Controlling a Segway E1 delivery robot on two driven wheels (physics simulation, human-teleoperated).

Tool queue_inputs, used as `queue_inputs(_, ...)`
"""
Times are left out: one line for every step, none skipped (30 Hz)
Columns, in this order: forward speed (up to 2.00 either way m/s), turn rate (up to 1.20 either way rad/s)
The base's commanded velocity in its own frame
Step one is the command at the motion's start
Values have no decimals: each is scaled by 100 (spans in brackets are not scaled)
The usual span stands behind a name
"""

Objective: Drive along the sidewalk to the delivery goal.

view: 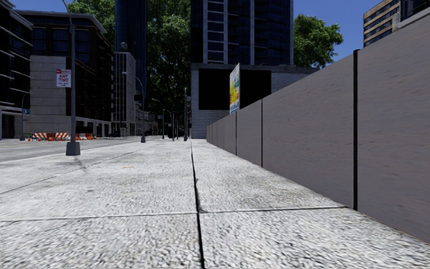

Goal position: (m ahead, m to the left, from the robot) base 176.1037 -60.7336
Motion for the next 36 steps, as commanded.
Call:
queue_inputs(200,0)
queue_inputs(200,0)
queue_inputs(200,0)
queue_inputs(200,0)
queue_inputs(200,0)
queue_inputs(200,0)
queue_inputs(200,0)
queue_inputs(200,0)
queue_inputs(200,0)
queue_inputs(200,0)
queue_inputs(200,0)
queue_inputs(200,0)
queue_inputs(200,0)
queue_inputs(200,0)
queue_inputs(200,0)
queue_inputs(200,0)
queue_inputs(200,0)
queue_inputs(200,0)
queue_inputs(200,0)
queue_inputs(200,0)
queue_inputs(200,0)
queue_inputs(200,0)
queue_inputs(200,0)
queue_inputs(200,3)
queue_inputs(200,15)
queue_inputs(200,15)
queue_inputs(200,19)
queue_inputs(200,22)
queue_inputs(200,25)
queue_inputs(200,25)
queue_inputs(200,26)
queue_inputs(200,26)
queue_inputs(200,26)
queue_inputs(200,26)
queue_inputs(200,26)
queue_inputs(200,26)
